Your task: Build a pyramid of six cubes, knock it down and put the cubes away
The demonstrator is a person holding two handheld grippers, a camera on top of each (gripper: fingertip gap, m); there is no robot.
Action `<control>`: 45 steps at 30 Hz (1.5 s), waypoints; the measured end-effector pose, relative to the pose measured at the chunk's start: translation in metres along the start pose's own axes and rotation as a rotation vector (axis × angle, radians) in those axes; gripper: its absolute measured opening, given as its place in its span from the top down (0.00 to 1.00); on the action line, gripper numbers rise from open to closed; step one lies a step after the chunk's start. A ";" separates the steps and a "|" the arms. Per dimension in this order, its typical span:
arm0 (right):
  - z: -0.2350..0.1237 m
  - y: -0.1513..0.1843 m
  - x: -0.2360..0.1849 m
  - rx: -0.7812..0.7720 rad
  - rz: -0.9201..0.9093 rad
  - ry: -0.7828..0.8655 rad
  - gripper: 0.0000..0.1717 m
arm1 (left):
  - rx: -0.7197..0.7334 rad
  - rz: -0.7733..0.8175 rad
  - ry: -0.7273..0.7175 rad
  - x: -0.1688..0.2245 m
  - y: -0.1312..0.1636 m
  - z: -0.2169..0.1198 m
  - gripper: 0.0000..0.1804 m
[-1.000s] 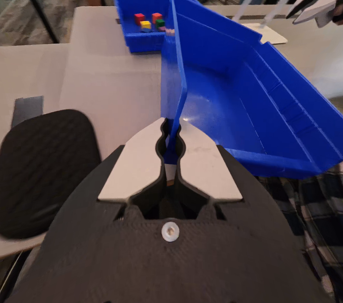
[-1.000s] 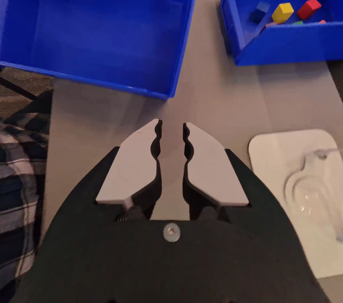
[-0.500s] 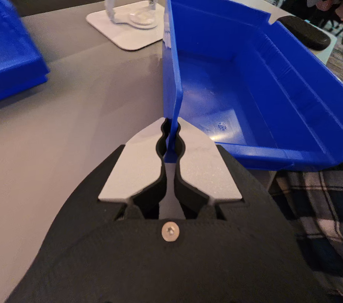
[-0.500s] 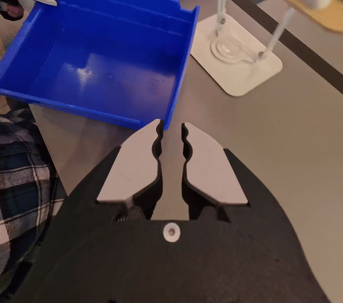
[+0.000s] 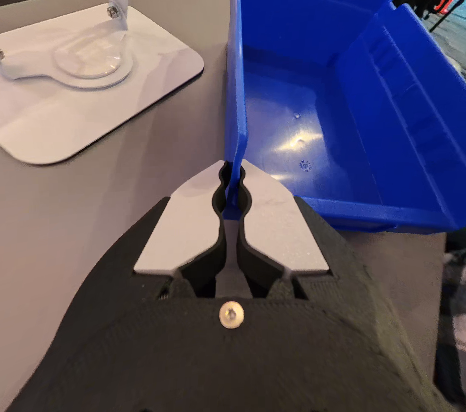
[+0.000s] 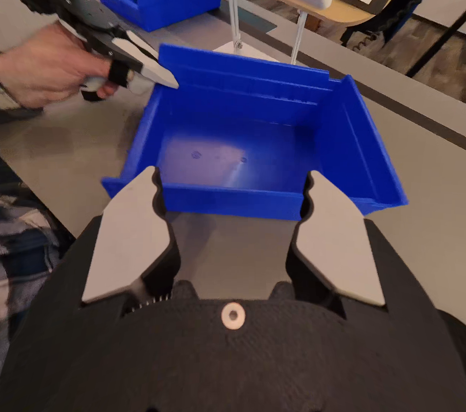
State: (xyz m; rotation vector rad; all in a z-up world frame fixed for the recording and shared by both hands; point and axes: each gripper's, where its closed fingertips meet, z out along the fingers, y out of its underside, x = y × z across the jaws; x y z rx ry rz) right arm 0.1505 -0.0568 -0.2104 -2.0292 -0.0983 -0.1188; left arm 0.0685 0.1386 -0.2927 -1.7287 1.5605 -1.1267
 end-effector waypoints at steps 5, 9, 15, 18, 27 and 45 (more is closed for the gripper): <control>0.024 0.021 0.001 -0.053 -0.013 0.136 0.26 | 0.000 0.002 -0.011 0.015 -0.016 0.041 0.98; 0.036 0.040 0.019 -0.099 0.029 0.172 0.30 | 0.013 0.020 -0.017 0.024 -0.028 0.062 0.98; 0.035 0.055 0.056 -0.215 0.005 0.191 0.48 | 0.023 0.063 0.008 0.040 -0.035 0.085 0.97; 0.033 0.059 0.083 -0.264 0.013 0.203 0.54 | 0.025 0.055 0.061 0.053 -0.039 0.095 0.94; 0.033 0.067 0.168 -0.320 0.062 0.286 0.67 | 0.017 0.004 0.218 0.086 -0.052 0.129 0.88; 0.012 0.117 0.203 -0.520 0.281 0.260 0.87 | 0.006 0.064 0.291 0.111 -0.065 0.156 0.83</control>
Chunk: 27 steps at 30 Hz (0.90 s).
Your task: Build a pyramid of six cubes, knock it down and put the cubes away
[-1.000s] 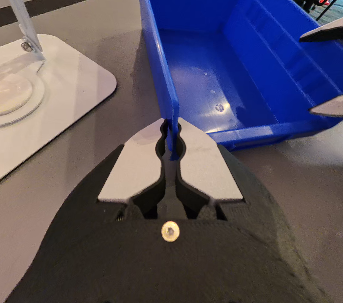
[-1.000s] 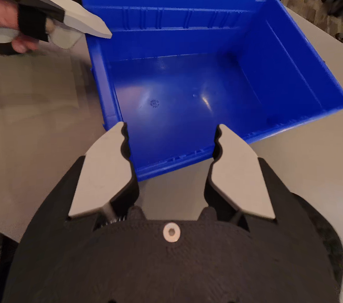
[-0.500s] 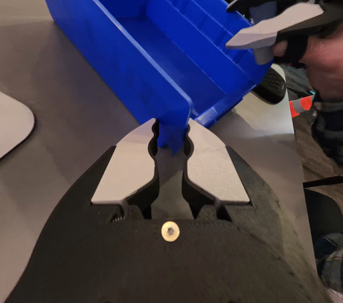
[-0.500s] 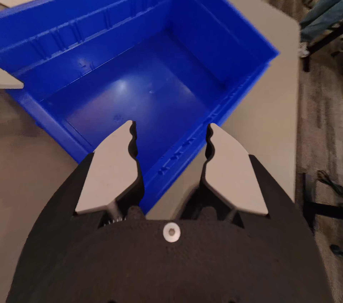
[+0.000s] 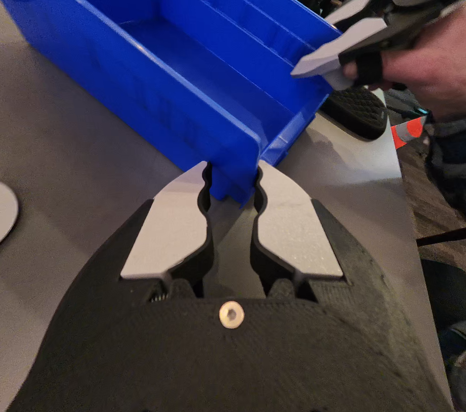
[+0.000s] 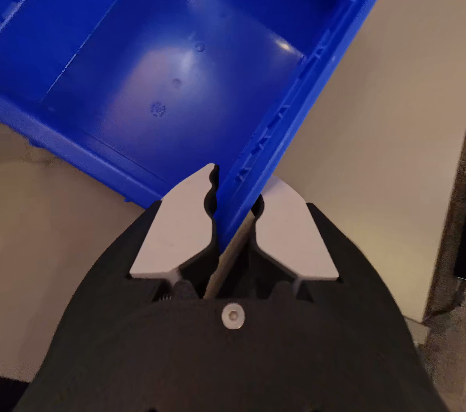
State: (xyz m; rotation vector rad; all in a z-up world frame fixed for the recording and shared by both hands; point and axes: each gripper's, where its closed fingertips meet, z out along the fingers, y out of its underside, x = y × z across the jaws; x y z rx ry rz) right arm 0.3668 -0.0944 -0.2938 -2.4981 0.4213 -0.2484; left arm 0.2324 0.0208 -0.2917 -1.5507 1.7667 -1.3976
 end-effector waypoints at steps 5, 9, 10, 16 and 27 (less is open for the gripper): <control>0.022 -0.018 0.059 -0.060 0.011 0.003 0.94 | -0.011 0.021 0.022 0.004 -0.018 0.038 0.81; 0.040 -0.039 0.098 -0.086 0.017 -0.013 0.96 | -0.006 0.033 0.002 -0.009 -0.037 0.069 0.81; 0.045 -0.044 0.105 -0.087 0.018 -0.012 0.96 | -0.005 0.028 -0.002 -0.014 -0.042 0.075 0.81; 0.075 -0.081 0.137 -0.076 0.019 -0.028 0.96 | 0.011 0.000 -0.044 -0.050 -0.067 0.101 0.81; 0.051 -0.101 0.150 0.061 0.042 0.035 0.68 | 0.086 0.043 -0.087 -0.069 -0.083 0.086 0.62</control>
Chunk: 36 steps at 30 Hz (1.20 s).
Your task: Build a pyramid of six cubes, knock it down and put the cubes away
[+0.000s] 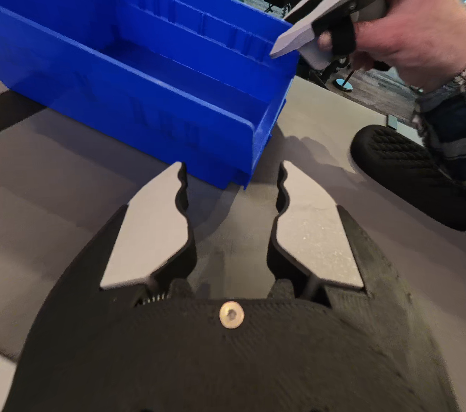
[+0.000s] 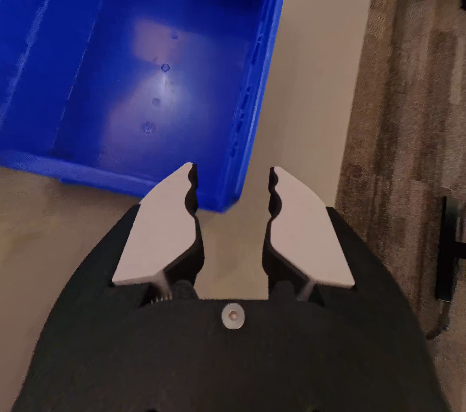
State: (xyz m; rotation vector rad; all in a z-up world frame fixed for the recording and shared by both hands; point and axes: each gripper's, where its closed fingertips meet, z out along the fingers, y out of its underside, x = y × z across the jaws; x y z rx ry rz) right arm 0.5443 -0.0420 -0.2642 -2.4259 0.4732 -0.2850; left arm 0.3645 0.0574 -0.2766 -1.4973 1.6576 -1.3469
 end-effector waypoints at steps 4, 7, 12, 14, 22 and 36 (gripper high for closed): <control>-0.066 0.018 -0.011 0.102 -0.026 0.027 0.67 | 0.014 0.066 0.009 0.007 0.010 -0.033 0.61; -0.113 0.046 -0.009 0.159 -0.006 0.057 0.65 | -0.006 0.127 -0.002 0.012 0.028 -0.057 0.61; -0.165 0.114 0.013 0.133 0.054 0.153 0.62 | -0.010 0.179 -0.034 0.014 0.045 -0.097 0.63; -0.170 0.149 0.018 0.037 0.079 0.168 0.61 | -0.018 0.172 -0.050 0.011 0.053 -0.112 0.63; -0.163 0.252 0.016 -0.266 0.116 0.142 0.55 | -0.017 0.178 -0.133 0.006 0.080 -0.173 0.64; -0.146 0.296 0.027 -0.408 0.164 0.100 0.55 | -0.003 0.155 -0.373 -0.017 0.110 -0.286 0.65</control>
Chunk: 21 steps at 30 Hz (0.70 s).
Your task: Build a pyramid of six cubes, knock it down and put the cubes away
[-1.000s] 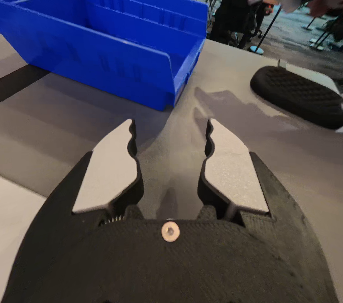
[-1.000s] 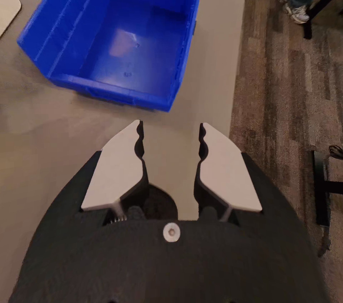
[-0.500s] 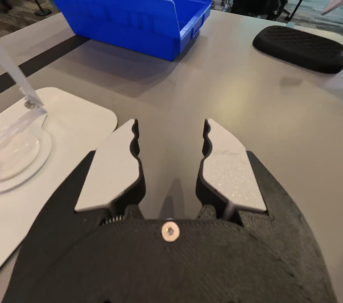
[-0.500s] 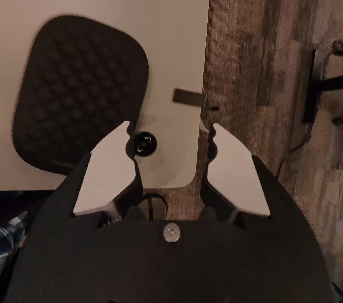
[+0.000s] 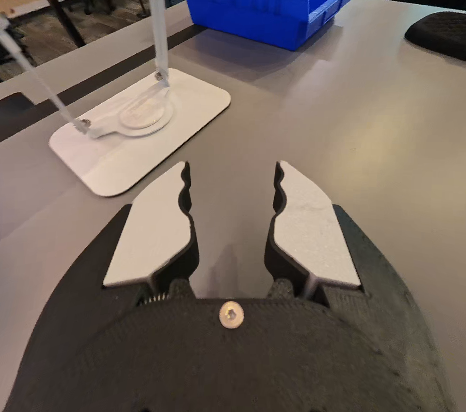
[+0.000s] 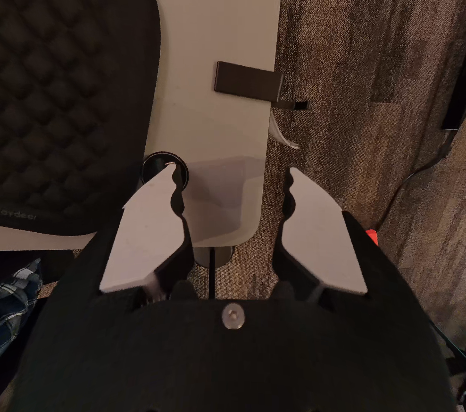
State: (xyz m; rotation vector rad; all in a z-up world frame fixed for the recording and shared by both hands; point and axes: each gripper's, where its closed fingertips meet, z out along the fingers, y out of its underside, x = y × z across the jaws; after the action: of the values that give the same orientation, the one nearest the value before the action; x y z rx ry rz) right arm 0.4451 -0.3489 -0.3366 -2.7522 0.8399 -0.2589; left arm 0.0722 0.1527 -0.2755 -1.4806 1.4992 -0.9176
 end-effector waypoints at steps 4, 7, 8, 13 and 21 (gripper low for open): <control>0.002 0.001 -0.003 0.009 0.010 -0.030 0.56 | 0.023 -0.005 -0.044 -0.012 0.001 -0.009 0.66; 0.002 0.002 -0.003 -0.007 0.012 -0.034 0.55 | 0.026 -0.028 -0.018 -0.013 -0.003 0.000 0.66; 0.002 0.002 -0.002 -0.013 0.010 -0.035 0.55 | 0.025 -0.036 -0.004 -0.013 -0.004 0.004 0.65; 0.000 0.002 -0.003 -0.064 -0.044 0.000 0.53 | 0.012 -0.041 0.009 -0.018 -0.003 0.012 0.66; 0.001 0.001 -0.007 -0.085 -0.059 -0.022 0.53 | -0.029 -0.009 0.038 -0.015 0.006 0.023 0.66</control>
State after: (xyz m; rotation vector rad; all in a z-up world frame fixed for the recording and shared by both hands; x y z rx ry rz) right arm 0.4393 -0.3458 -0.3383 -2.8564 0.7829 -0.2083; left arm 0.0905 0.1685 -0.2892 -1.4991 1.5408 -0.9374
